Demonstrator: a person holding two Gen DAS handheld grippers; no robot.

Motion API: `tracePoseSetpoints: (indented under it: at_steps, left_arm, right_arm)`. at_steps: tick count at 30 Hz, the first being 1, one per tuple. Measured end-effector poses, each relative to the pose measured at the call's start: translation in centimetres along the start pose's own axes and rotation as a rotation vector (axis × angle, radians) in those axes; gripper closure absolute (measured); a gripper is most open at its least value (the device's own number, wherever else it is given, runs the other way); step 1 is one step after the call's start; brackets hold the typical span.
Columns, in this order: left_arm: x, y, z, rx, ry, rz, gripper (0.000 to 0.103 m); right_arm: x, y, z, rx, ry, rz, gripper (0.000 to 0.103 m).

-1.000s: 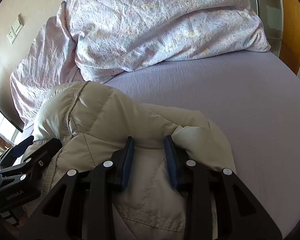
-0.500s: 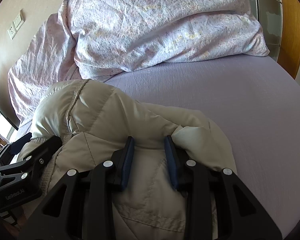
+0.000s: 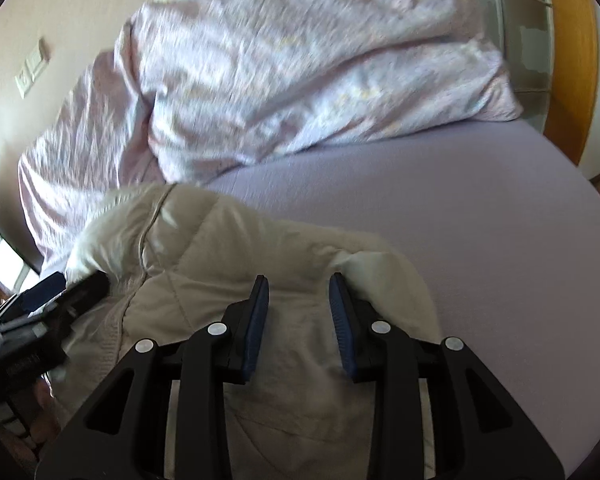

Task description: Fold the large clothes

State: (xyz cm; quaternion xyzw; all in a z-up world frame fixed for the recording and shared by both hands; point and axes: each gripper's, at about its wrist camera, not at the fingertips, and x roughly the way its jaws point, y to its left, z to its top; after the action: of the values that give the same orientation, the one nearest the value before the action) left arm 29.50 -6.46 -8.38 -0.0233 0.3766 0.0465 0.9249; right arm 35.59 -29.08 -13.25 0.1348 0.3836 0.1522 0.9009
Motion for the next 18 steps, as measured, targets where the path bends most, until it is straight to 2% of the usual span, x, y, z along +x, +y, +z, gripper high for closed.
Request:
tracePoseSetpoints:
  at_steps: [3, 4, 7, 18]
  left_arm:
    - [0.1, 0.4, 0.7, -0.005, -0.017, 0.012, 0.002]
    - [0.8, 0.4, 0.9, 0.003, -0.004, 0.028, 0.002]
    - [2.2, 0.4, 0.5, -0.008, 0.032, 0.013, 0.002]
    - [3.6, 0.8, -1.2, -0.015, 0.011, -0.002, 0.002]
  right_arm:
    - [0.0, -0.6, 0.2, 0.010, -0.008, -0.017, 0.070]
    - [0.4, -0.5, 0.1, 0.001, 0.005, -0.027, 0.070]
    - [1.1, 0.2, -0.5, -0.043, 0.007, -0.055, 0.070]
    - [1.9, 0.2, -0.8, -0.028, 0.000, -0.054, 0.069]
